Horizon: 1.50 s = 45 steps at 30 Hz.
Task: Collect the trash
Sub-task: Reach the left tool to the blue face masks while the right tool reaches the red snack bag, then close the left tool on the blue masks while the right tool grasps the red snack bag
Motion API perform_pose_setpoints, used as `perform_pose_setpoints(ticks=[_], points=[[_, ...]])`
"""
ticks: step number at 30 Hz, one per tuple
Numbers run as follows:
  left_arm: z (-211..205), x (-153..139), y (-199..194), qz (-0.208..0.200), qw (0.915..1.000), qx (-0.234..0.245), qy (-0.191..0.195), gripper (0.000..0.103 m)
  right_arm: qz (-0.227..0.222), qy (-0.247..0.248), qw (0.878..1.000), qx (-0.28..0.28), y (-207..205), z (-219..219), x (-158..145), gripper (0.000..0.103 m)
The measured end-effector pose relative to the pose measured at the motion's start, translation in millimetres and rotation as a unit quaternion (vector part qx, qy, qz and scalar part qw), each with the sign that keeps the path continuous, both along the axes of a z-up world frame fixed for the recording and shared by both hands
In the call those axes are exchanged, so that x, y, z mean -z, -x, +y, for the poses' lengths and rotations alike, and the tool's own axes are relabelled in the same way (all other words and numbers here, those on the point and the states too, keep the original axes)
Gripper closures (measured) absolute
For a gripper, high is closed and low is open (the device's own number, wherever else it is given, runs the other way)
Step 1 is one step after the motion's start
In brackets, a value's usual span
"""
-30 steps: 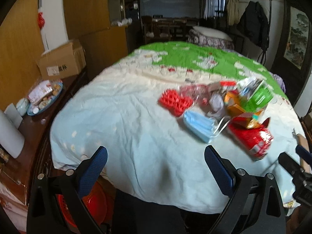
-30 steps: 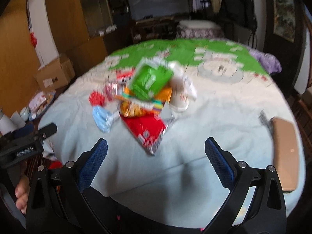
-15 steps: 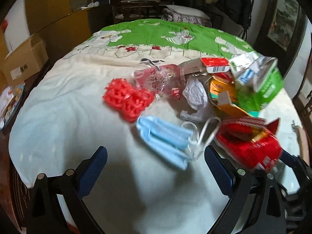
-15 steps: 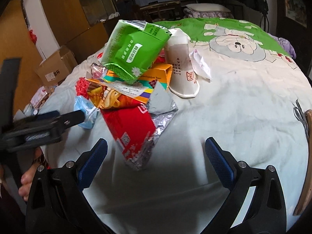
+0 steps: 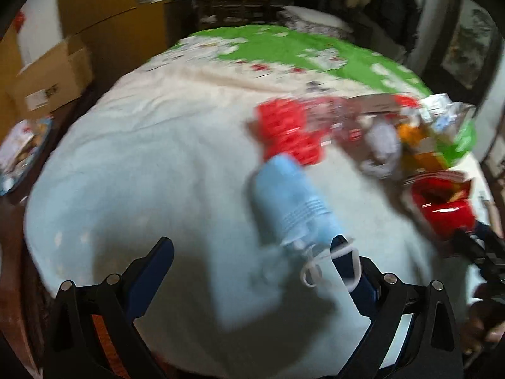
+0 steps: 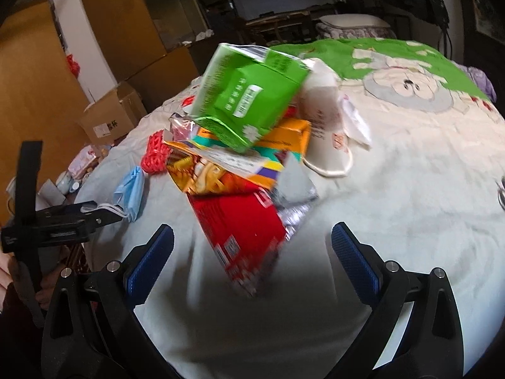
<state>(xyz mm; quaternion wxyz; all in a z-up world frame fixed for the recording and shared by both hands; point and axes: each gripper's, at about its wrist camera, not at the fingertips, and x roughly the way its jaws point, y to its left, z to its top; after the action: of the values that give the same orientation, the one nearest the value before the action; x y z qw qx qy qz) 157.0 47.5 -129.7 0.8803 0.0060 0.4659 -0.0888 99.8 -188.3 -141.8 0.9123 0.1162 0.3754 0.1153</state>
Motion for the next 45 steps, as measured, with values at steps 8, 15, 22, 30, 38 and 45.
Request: perform_pose_setpoints(ticks=[8,15,22,30,38,45], points=[[-32.7,17.9,-39.8,0.016,0.9997,0.018,-0.004,0.006,0.004,-0.009,1.0,-0.007,-1.7,3.0,4.1,0.007],[-13.8,8.2,-23.2,-0.004,0.9992,0.023,0.032,0.061,-0.008,-0.012,1.0,-0.009,1.8,2.2,7.1,0.011],[-4.7,-3.2,-0.6,-0.006,0.9971,0.04,0.064,0.084,-0.037,0.009,0.998,-0.043,13.1,21.1,-5.2,0.063],[4.9,-2.1,23.9,0.024,0.9964,0.03,0.076,0.02,-0.029,0.013,0.995,-0.093,21.0,36.4,-9.8,0.06],[1.2,-4.3,7.7,0.032,0.9925,0.036,0.113,0.012,-0.033,0.001,0.997,-0.064,28.8,7.7,-17.2,0.04],[-10.7,6.6,-17.1,0.058,0.9923,0.036,0.103,0.012,-0.048,-0.02,0.998,-0.038,36.0,-11.3,-23.5,0.037]])
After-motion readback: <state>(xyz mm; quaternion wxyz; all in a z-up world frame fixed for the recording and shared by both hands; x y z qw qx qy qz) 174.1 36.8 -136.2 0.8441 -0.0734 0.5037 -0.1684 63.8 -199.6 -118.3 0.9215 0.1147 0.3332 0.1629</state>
